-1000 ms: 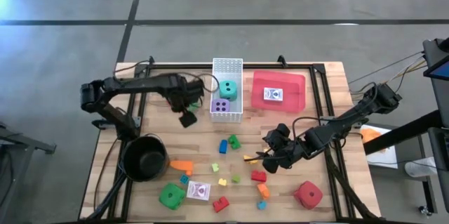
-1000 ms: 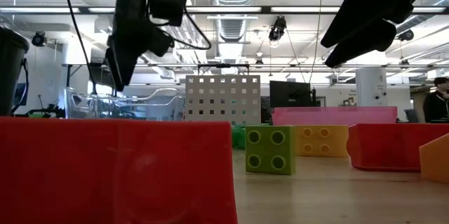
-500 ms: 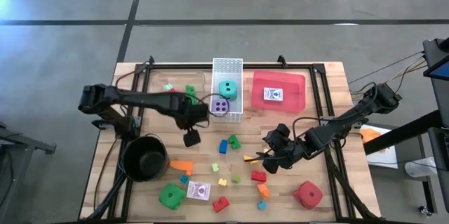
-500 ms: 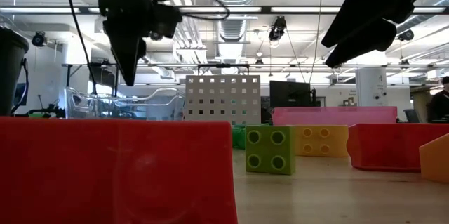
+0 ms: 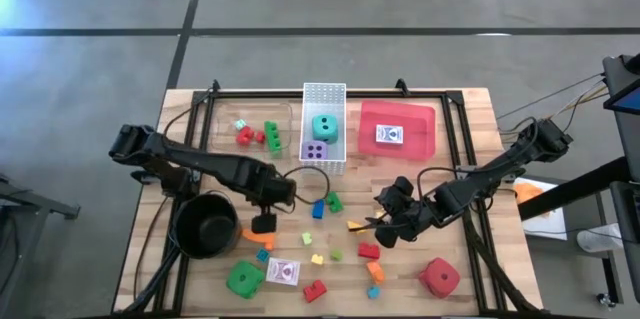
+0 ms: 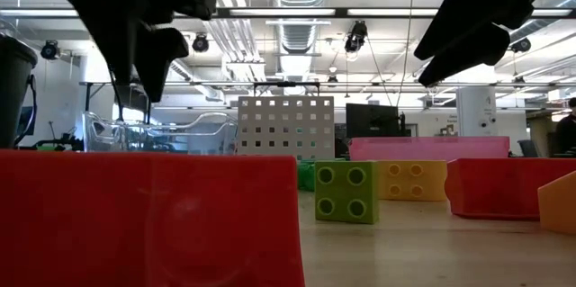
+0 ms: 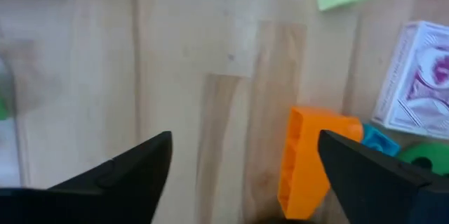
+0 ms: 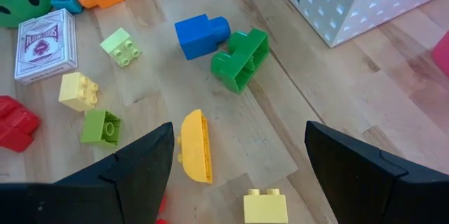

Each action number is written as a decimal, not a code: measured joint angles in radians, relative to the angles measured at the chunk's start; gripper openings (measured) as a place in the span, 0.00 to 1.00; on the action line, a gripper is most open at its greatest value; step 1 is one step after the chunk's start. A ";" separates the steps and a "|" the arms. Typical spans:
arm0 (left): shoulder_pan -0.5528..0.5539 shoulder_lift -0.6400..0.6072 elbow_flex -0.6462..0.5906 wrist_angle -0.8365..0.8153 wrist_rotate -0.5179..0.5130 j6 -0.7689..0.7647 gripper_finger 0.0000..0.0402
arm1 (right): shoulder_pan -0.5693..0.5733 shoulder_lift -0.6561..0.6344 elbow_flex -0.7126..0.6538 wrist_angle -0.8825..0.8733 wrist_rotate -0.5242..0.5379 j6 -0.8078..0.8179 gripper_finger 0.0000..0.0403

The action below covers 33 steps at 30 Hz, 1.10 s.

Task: Pick & Place Toys
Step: Put the orange game piece into the transparent bin

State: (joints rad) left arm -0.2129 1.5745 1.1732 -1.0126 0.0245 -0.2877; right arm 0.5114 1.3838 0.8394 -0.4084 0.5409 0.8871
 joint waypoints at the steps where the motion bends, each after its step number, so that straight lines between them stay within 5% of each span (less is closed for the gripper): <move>1: -0.013 0.000 0.000 0.001 0.000 0.000 0.95 | 0.000 0.000 0.000 0.000 0.000 0.000 0.77; 12: -0.062 0.000 0.000 0.082 -0.005 -0.182 0.89 | 0.002 0.000 0.000 0.002 0.000 0.003 0.77; 23: -0.139 0.002 0.000 0.098 -0.114 -0.133 0.88 | 0.003 0.000 0.000 0.003 -0.001 0.001 0.77; 33: -0.261 0.109 0.000 0.114 -0.092 -0.050 0.88 | 0.003 0.000 0.000 0.004 -0.001 0.001 0.77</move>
State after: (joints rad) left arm -0.4742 1.6832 1.1735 -0.8984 -0.0671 -0.3378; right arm 0.5148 1.3838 0.8394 -0.4042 0.5404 0.8883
